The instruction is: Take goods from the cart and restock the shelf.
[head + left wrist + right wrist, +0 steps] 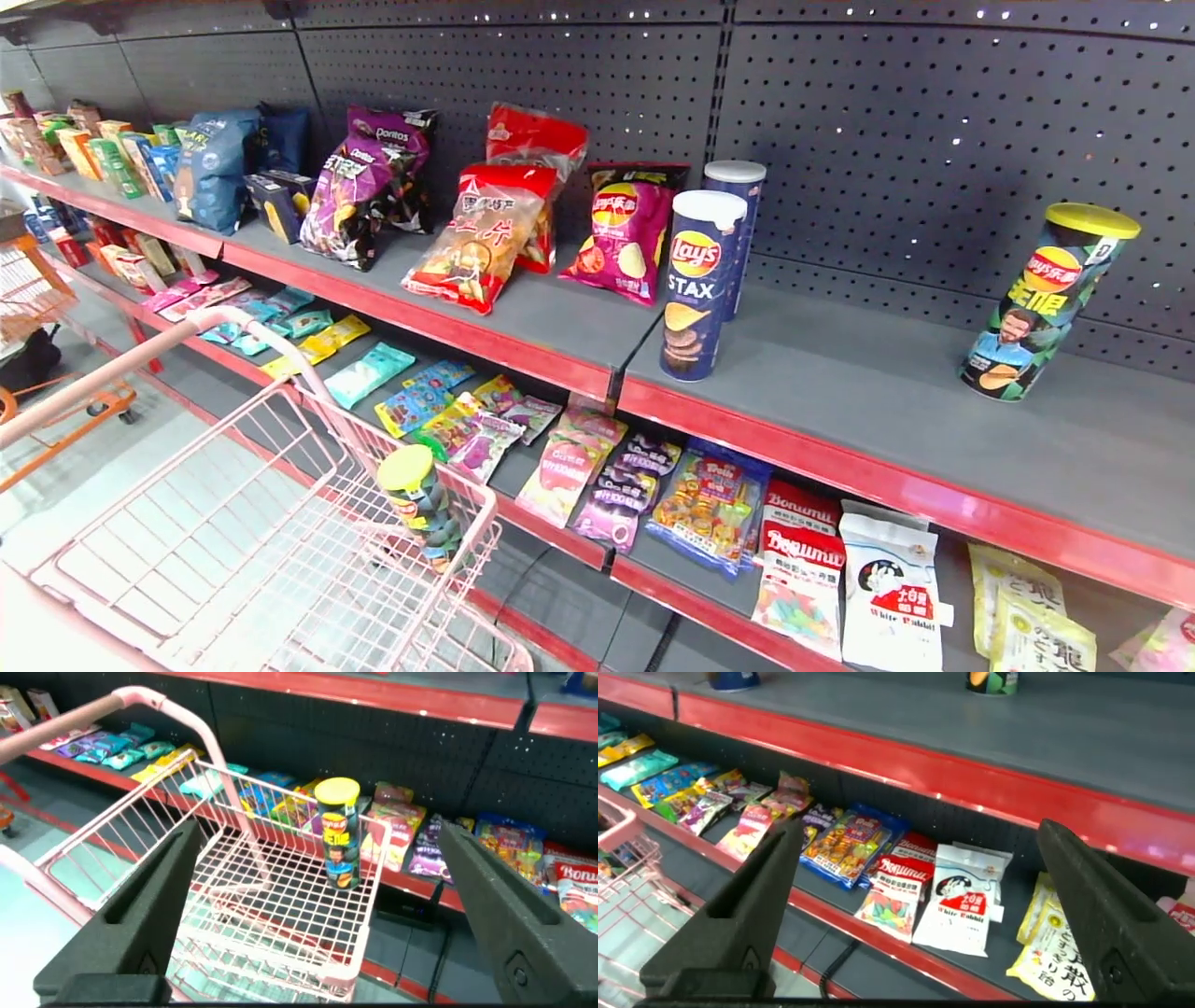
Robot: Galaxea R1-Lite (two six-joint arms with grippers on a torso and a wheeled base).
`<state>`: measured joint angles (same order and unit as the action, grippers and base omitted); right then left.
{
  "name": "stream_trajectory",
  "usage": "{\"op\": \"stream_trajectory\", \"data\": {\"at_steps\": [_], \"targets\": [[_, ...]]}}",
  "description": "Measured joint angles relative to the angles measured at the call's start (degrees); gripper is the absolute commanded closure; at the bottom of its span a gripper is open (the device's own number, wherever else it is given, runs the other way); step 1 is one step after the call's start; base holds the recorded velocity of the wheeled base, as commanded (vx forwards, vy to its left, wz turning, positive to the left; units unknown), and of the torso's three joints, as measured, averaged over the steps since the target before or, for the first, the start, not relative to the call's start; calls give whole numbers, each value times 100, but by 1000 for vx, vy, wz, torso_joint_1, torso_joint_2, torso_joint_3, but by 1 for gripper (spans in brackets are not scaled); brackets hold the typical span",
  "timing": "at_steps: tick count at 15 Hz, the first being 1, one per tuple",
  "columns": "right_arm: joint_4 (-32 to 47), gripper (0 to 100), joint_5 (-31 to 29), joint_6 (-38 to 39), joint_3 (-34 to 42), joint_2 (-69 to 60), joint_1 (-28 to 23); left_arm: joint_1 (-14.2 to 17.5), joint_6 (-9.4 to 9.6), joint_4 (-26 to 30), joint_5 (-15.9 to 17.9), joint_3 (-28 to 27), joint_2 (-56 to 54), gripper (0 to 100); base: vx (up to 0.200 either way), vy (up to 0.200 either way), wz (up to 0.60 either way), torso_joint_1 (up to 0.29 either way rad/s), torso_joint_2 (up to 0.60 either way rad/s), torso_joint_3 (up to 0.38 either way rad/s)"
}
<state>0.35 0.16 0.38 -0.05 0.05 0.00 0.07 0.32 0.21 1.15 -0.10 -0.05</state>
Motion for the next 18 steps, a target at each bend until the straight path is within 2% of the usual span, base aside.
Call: {"op": "stream_trajectory", "data": {"at_steps": [7, 16, 18], "targets": [[2, 0, -2, 6, -5, 0, 0, 0, -16, -2, -2, 0, 0, 0, 0, 0, 0, -155, 382, 226], [0, 0, -16, 9, 0, 0, 0, -2, -34, 12, 22, -39, 5, 0, 0, 0, 0, -174, 485, 307], [-4, 0, -16, 11, 0, 0, 0, -59, -236, -13, 44, -496, 217, 0, 0, 0, 0, -32, 115, 80]]}}
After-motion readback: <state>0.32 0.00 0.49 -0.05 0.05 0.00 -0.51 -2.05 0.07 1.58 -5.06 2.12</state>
